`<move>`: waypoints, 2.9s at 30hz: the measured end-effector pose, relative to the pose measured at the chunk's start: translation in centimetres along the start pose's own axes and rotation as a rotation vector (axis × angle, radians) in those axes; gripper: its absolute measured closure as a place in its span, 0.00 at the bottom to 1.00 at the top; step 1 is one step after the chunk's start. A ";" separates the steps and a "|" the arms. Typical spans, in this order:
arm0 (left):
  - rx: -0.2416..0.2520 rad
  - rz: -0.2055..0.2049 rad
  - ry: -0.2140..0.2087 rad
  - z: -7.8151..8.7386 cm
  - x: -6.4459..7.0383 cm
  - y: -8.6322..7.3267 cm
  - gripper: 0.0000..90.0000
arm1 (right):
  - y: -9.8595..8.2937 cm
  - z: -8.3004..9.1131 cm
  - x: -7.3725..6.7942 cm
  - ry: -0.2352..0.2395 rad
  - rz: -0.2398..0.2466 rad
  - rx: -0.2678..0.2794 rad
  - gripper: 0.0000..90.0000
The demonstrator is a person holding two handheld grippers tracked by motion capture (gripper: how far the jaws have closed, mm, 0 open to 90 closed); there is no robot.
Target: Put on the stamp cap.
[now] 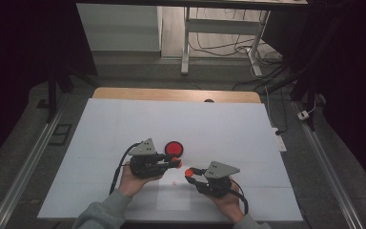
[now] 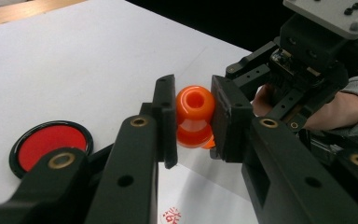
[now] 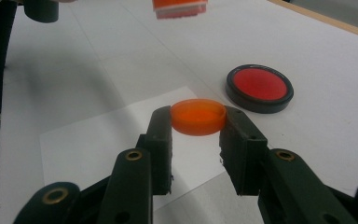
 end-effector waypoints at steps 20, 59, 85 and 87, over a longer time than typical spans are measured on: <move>-0.011 -0.012 -0.012 -0.6 0.3 0.0 0.80 | 0.6 -1.1 -0.7 -0.007 0.016 0.000 0.72; -0.019 -0.017 -0.015 -1.3 0.7 -0.3 0.80 | 2.2 -0.8 -1.0 0.003 -0.019 0.073 0.72; -0.016 -0.012 -0.013 -1.6 0.7 -0.5 0.80 | 2.0 -0.8 -0.8 -0.014 -0.020 0.066 0.72; -0.015 -0.013 -0.011 -1.7 0.7 -0.5 0.80 | 2.0 -0.8 -0.7 -0.016 -0.021 0.065 0.72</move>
Point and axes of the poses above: each handheld gripper's, and its own axes: z roughly backward along the jaws, y roughly out of its top, x roughly to its right, the point moved 8 cm from there along -z, roughly forward along the jaws, and after that the axes turned 5 degrees about -z, right-handed, at the moved point
